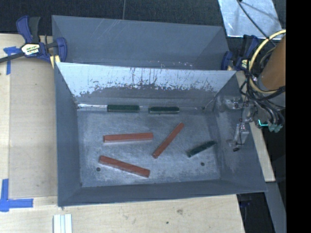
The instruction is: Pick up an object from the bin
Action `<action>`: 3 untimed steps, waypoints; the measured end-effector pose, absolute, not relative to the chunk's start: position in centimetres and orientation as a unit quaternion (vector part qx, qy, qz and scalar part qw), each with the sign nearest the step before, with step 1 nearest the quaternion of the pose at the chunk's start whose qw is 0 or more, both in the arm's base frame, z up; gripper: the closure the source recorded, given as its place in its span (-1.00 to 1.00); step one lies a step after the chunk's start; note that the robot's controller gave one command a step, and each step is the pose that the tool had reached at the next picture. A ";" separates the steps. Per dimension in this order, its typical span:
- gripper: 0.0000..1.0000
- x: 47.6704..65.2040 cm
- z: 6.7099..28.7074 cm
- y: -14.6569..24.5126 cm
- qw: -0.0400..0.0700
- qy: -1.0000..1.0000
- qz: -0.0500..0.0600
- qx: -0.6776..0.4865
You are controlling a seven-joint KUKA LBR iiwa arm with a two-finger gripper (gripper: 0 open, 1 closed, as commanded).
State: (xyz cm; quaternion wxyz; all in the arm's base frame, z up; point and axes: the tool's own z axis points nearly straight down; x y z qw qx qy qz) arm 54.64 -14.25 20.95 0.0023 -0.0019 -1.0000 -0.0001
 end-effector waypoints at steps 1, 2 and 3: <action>-1.00 55.7 6.7 -14.8 0.002 -0.994 -0.001 0.110; -1.00 53.6 10.1 -14.2 0.000 -0.935 0.000 0.354; -1.00 55.4 10.0 -11.3 -0.003 -0.954 0.000 0.300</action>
Offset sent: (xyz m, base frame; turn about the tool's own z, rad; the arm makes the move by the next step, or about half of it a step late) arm 0.0116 -0.0053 -0.1395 -0.2249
